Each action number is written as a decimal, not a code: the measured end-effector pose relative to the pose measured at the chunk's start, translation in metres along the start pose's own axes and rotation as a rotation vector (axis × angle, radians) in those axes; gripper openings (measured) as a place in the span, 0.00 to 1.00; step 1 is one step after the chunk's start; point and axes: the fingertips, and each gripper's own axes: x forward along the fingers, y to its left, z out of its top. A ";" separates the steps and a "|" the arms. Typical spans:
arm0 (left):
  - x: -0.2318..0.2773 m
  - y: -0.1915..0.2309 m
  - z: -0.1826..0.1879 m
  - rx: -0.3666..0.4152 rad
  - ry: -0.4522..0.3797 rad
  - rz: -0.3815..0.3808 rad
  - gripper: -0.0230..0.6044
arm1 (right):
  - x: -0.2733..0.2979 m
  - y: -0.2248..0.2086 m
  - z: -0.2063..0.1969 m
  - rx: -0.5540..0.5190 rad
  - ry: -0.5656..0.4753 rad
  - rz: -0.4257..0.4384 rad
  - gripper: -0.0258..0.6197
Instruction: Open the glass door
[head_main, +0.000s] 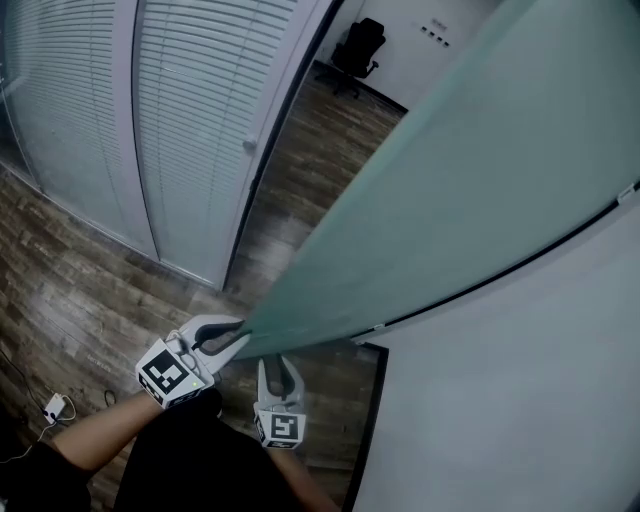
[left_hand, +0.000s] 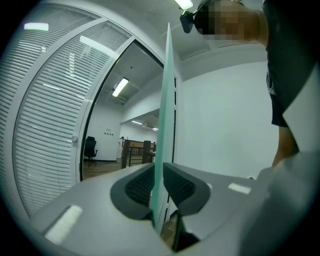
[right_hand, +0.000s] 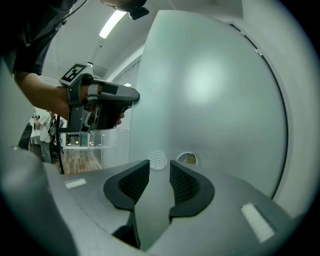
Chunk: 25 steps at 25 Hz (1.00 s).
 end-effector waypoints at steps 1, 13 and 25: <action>0.000 -0.002 0.005 -0.005 0.004 0.002 0.12 | -0.007 0.002 0.005 0.006 0.004 -0.008 0.21; -0.007 -0.067 -0.003 0.024 0.062 -0.103 0.11 | -0.079 0.032 0.029 0.032 -0.085 -0.140 0.23; -0.014 -0.145 -0.012 0.011 0.050 -0.276 0.12 | -0.133 0.040 0.025 0.016 -0.088 -0.227 0.24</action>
